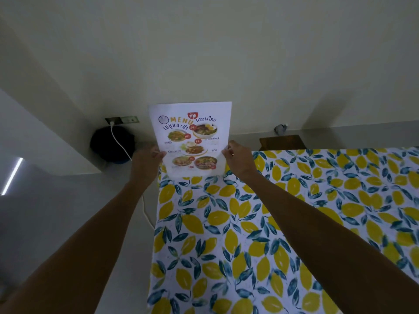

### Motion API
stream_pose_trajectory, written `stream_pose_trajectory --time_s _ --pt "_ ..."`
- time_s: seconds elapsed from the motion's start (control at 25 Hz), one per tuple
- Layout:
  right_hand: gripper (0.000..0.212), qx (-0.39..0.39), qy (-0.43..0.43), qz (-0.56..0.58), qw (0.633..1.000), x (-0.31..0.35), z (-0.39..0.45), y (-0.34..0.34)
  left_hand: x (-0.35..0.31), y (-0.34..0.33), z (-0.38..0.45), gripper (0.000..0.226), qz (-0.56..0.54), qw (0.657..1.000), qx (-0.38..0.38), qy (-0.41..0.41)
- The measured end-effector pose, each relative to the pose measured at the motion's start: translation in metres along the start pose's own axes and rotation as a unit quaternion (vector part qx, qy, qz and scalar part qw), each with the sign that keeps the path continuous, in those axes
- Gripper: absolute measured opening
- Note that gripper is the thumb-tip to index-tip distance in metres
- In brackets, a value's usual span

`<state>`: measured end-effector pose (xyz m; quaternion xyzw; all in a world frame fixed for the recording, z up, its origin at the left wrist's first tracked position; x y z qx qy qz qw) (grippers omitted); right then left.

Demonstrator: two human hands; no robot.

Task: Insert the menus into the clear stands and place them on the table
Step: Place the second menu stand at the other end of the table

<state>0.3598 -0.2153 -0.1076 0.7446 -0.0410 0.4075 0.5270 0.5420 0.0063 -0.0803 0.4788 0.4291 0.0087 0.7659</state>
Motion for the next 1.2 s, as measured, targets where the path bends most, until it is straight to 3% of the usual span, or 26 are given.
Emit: stream_pose_trajectory --time_s 0.2,0.4,0.72,0.84,1.0,1.12,1.2 --pt "0.023 -0.001 -0.013 -0.009 1.0 0.002 0.008 -0.003 0.004 -0.002 0.007 0.018 0.028 0.999 0.003 -0.02" --pt "0.022 -0.018 -0.008 -0.013 1.0 -0.003 0.01 0.004 0.001 -0.006 0.01 0.016 0.008 1.0 -0.001 0.016" --pt "0.023 0.018 -0.057 -0.027 0.998 -0.003 0.01 0.005 -0.002 -0.008 0.01 0.021 0.007 0.999 0.028 0.038" --pt "0.022 0.049 -0.068 -0.021 0.996 -0.002 0.007 0.012 -0.009 -0.01 0.007 0.028 -0.006 0.997 0.051 0.061" --pt "0.036 0.041 -0.038 -0.029 0.998 0.004 -0.005 0.029 -0.02 -0.012 0.006 0.034 0.003 0.995 0.088 0.051" --pt "0.031 0.05 -0.012 -0.105 0.993 0.003 -0.025 0.056 -0.032 -0.009 -0.004 0.056 0.03 0.995 0.075 0.065" --pt "0.04 0.069 0.005 -0.13 0.989 -0.001 -0.035 0.08 -0.05 -0.014 -0.012 0.07 0.047 0.996 0.071 0.029"
Point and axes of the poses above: each hand's wrist, its own z-axis towards the middle knuckle, its own y-axis out of the back of the hand, x = y × z, the point moved 5 cm from there along z, towards the middle knuckle, and after that the axes turned 14 degrees about -y, right-handed, at the moved point
